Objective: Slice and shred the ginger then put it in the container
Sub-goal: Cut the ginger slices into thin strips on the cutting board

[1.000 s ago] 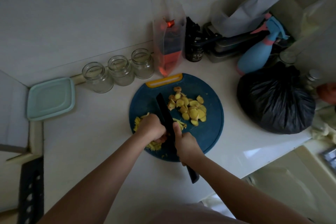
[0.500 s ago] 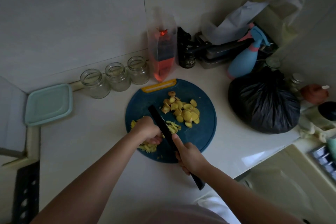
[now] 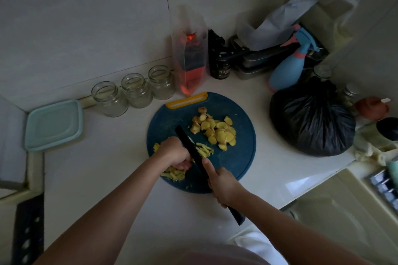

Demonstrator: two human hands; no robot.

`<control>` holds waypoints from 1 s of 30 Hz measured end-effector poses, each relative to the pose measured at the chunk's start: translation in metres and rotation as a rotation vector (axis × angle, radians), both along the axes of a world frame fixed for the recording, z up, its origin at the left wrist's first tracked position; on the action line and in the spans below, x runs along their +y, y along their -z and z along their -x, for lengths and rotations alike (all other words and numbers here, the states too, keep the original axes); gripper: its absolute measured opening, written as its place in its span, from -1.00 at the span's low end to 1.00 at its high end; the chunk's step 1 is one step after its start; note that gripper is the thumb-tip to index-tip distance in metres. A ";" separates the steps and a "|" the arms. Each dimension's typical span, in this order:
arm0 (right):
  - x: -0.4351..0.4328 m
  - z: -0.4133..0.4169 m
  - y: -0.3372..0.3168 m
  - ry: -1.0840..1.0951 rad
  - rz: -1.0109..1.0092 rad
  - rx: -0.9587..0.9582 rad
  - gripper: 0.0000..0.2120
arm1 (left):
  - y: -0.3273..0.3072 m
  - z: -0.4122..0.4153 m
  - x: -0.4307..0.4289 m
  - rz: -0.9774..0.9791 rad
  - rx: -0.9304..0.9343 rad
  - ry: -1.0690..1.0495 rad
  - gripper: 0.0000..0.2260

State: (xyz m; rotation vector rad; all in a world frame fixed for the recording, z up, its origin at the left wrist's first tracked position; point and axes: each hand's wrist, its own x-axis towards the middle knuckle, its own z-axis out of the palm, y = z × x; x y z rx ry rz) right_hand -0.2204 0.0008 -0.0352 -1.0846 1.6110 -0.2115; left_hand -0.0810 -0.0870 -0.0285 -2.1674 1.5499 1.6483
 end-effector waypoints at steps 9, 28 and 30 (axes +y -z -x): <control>-0.011 -0.007 -0.012 -0.134 -0.029 0.132 -0.40 | 0.002 -0.001 -0.005 -0.026 0.030 0.007 -0.90; -0.039 -0.020 -0.002 -0.054 -0.001 0.137 -0.54 | 0.000 0.008 0.001 0.073 -0.175 0.118 -0.82; -0.027 -0.012 -0.004 -0.002 -0.053 0.108 -0.37 | 0.000 0.007 0.002 0.044 -0.143 0.102 -0.83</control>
